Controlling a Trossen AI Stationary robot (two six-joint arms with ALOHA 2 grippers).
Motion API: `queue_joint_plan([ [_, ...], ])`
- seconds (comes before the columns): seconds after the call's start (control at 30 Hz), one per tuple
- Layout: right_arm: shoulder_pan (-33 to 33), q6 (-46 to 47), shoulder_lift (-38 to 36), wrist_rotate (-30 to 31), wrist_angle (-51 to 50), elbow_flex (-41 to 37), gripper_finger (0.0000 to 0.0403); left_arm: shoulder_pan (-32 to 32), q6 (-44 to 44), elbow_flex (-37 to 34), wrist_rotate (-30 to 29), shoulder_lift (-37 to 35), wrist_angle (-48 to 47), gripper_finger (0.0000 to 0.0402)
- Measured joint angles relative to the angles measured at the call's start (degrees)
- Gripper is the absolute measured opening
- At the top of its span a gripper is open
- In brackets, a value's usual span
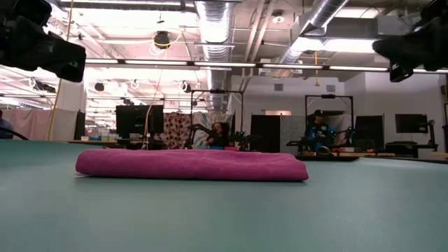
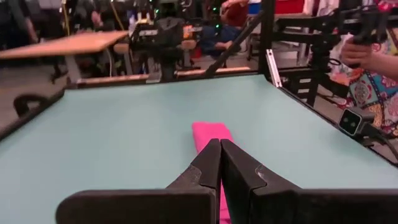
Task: Roll towel
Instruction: Return to Home Position
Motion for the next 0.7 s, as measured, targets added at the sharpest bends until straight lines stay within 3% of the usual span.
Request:
queue_joint_plan([
  [0.27,-10.6,-0.4,1.2,-0.1,3.4,0.0,0.0020,14.2,3.9,-1.7,14.3,0.0,3.4,0.0000],
  [0.5,-21.0,0.0,5.1,-22.6,2.4,0.0,0.0020,28.0,2.4,-1.9,24.4,0.0,3.8,0.0000],
  [0.7,-26.0,0.0,5.6,-27.0,-0.3,0.0,0.0020,35.7,-1.2,-1.9,35.1,1.2,5.5,0.0000],
])
